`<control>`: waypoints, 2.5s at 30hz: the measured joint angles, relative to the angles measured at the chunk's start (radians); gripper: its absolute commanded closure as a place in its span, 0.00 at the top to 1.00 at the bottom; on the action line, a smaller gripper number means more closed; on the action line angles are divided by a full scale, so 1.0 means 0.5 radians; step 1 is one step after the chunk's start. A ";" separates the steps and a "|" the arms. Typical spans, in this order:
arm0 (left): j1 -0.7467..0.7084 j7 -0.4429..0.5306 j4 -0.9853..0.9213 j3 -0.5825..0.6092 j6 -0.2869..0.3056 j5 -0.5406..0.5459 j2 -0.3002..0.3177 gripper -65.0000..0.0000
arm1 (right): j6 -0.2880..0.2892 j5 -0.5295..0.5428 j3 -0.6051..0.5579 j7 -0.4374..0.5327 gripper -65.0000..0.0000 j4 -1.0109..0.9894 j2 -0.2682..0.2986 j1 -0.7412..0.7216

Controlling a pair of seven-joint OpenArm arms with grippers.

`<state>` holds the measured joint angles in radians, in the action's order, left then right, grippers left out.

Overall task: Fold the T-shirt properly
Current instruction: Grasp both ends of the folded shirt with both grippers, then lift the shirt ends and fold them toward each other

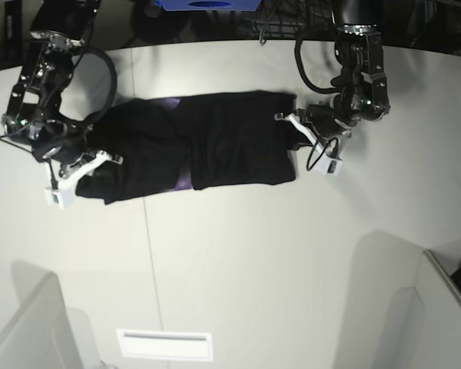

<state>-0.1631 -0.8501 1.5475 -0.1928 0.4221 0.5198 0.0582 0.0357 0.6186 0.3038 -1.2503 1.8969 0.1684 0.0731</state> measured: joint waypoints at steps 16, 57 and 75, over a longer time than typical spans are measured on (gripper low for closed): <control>-0.051 -0.043 0.096 0.030 -0.020 -0.045 -0.070 0.00 | -0.208 0.003 -0.640 0.201 0.00 0.227 0.014 0.156; 0.452 -0.149 -0.352 0.397 -0.375 -0.088 -0.375 0.00 | -0.144 0.017 -0.643 0.581 0.00 0.192 0.032 0.077; 0.442 -0.150 -0.348 0.396 -0.375 -0.089 -0.372 0.00 | -0.137 0.005 -0.729 0.594 0.00 0.011 -0.220 0.077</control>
<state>0.0578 -0.9249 1.3735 0.0051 0.2348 0.4755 -0.1280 -0.0330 0.6209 -0.0605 -0.9535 1.9022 0.0586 0.1116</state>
